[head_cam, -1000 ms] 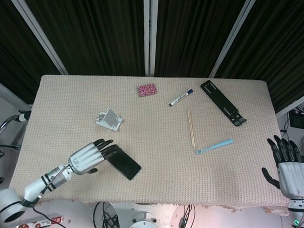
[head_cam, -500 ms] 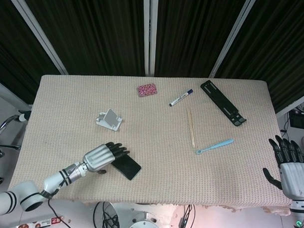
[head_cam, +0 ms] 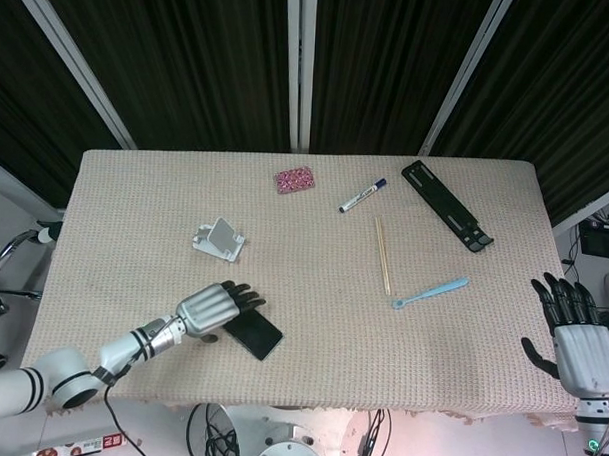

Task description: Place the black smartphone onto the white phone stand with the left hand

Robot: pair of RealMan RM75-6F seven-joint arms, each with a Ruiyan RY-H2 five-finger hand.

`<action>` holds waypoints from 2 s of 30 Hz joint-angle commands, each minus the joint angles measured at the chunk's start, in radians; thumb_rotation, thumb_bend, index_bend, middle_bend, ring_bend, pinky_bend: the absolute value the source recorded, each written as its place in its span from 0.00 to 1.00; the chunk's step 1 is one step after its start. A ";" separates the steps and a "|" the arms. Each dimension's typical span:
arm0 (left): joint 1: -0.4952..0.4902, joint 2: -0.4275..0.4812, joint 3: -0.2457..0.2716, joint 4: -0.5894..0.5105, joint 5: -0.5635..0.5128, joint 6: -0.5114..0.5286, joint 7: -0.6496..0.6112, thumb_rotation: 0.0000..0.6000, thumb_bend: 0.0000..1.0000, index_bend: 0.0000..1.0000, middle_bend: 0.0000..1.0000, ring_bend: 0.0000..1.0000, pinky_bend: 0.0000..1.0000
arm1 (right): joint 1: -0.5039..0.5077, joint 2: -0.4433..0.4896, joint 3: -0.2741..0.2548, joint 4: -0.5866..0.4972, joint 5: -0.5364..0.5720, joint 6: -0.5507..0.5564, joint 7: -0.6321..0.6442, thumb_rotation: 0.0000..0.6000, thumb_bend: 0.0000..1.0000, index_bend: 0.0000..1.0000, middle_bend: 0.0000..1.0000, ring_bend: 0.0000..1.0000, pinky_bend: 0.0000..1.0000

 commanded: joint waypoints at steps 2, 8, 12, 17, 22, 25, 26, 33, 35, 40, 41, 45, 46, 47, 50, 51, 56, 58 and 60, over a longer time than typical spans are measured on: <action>-0.027 0.012 -0.012 -0.028 -0.033 -0.035 0.028 1.00 0.12 0.07 0.10 0.11 0.25 | 0.000 -0.004 -0.001 0.002 0.003 -0.004 0.000 1.00 0.19 0.00 0.00 0.00 0.00; -0.048 0.020 -0.015 -0.052 -0.069 -0.065 0.069 1.00 0.12 0.13 0.10 0.11 0.25 | -0.002 -0.007 -0.001 0.009 0.012 -0.006 0.004 1.00 0.20 0.00 0.00 0.00 0.00; -0.054 0.017 -0.014 -0.057 -0.090 -0.072 0.088 1.00 0.12 0.17 0.10 0.11 0.25 | -0.002 -0.008 0.000 0.013 0.014 -0.006 0.009 1.00 0.20 0.00 0.00 0.00 0.00; -0.059 0.001 -0.007 -0.052 -0.112 -0.080 0.114 1.00 0.12 0.17 0.10 0.11 0.25 | -0.002 -0.010 0.001 0.020 0.015 -0.006 0.017 1.00 0.20 0.00 0.00 0.00 0.00; -0.067 -0.005 -0.006 -0.047 -0.134 -0.092 0.140 1.00 0.13 0.20 0.10 0.11 0.25 | -0.004 -0.010 0.003 0.024 0.020 -0.004 0.022 1.00 0.21 0.00 0.00 0.00 0.00; -0.071 -0.006 -0.006 -0.048 -0.148 -0.097 0.156 1.00 0.14 0.24 0.10 0.11 0.25 | -0.005 -0.009 0.004 0.026 0.025 -0.004 0.025 1.00 0.21 0.00 0.00 0.00 0.00; -0.072 -0.006 -0.005 -0.049 -0.152 -0.100 0.159 1.00 0.14 0.24 0.10 0.11 0.25 | -0.005 -0.009 0.004 0.026 0.026 -0.005 0.027 1.00 0.21 0.00 0.00 0.00 0.00; -0.083 -0.008 -0.003 -0.054 -0.172 -0.106 0.177 1.00 0.15 0.30 0.10 0.11 0.25 | -0.002 -0.001 -0.003 0.018 0.017 -0.015 0.048 1.00 0.22 0.00 0.00 0.00 0.00; -0.084 -0.009 -0.003 -0.054 -0.175 -0.105 0.179 1.00 0.16 0.33 0.10 0.11 0.25 | -0.001 -0.001 -0.002 0.019 0.022 -0.019 0.048 1.00 0.22 0.00 0.00 0.00 0.00; -0.083 -0.010 0.002 -0.053 -0.183 -0.097 0.179 1.00 0.21 0.44 0.10 0.11 0.25 | 0.000 0.000 -0.001 0.020 0.031 -0.029 0.049 1.00 0.22 0.00 0.00 0.00 0.00; -0.082 -0.010 0.004 -0.052 -0.184 -0.095 0.178 1.00 0.22 0.46 0.10 0.11 0.25 | 0.000 0.001 -0.001 0.020 0.032 -0.030 0.049 1.00 0.22 0.00 0.00 0.00 0.00; -0.078 -0.011 0.006 -0.054 -0.184 -0.078 0.169 1.00 0.28 0.52 0.11 0.11 0.25 | 0.001 0.001 0.000 0.020 0.035 -0.031 0.050 1.00 0.22 0.00 0.00 0.00 0.00; -0.077 -0.010 0.005 -0.055 -0.183 -0.074 0.165 1.00 0.30 0.54 0.11 0.11 0.25 | 0.001 0.001 -0.001 0.021 0.035 -0.032 0.050 1.00 0.22 0.00 0.00 0.00 0.00; -0.077 -0.008 0.005 -0.057 -0.182 -0.069 0.161 1.00 0.31 0.55 0.11 0.11 0.25 | 0.001 0.002 0.000 0.020 0.036 -0.033 0.050 1.00 0.22 0.00 0.00 0.00 0.00; -0.075 -0.004 0.006 -0.062 -0.175 -0.054 0.149 1.00 0.32 0.57 0.14 0.11 0.25 | 0.002 0.002 -0.001 0.020 0.038 -0.038 0.050 1.00 0.22 0.00 0.00 0.00 0.00; -0.073 -0.003 0.007 -0.062 -0.169 -0.044 0.142 1.00 0.32 0.58 0.16 0.11 0.25 | 0.003 0.002 -0.001 0.019 0.038 -0.039 0.049 1.00 0.22 0.00 0.00 0.00 0.00; -0.071 0.000 0.018 -0.057 -0.153 -0.032 0.118 1.00 0.35 0.59 0.30 0.11 0.25 | 0.004 0.004 -0.001 0.014 0.039 -0.043 0.046 1.00 0.22 0.00 0.00 0.00 0.00; -0.069 0.000 0.021 -0.054 -0.154 -0.031 0.108 1.00 0.36 0.59 0.33 0.11 0.25 | 0.005 0.005 -0.002 0.013 0.039 -0.043 0.046 1.00 0.22 0.00 0.00 0.00 0.00; -0.068 0.001 0.023 -0.052 -0.154 -0.029 0.100 1.00 0.37 0.59 0.36 0.11 0.25 | 0.005 0.006 -0.002 0.012 0.040 -0.044 0.045 1.00 0.22 0.00 0.00 0.00 0.00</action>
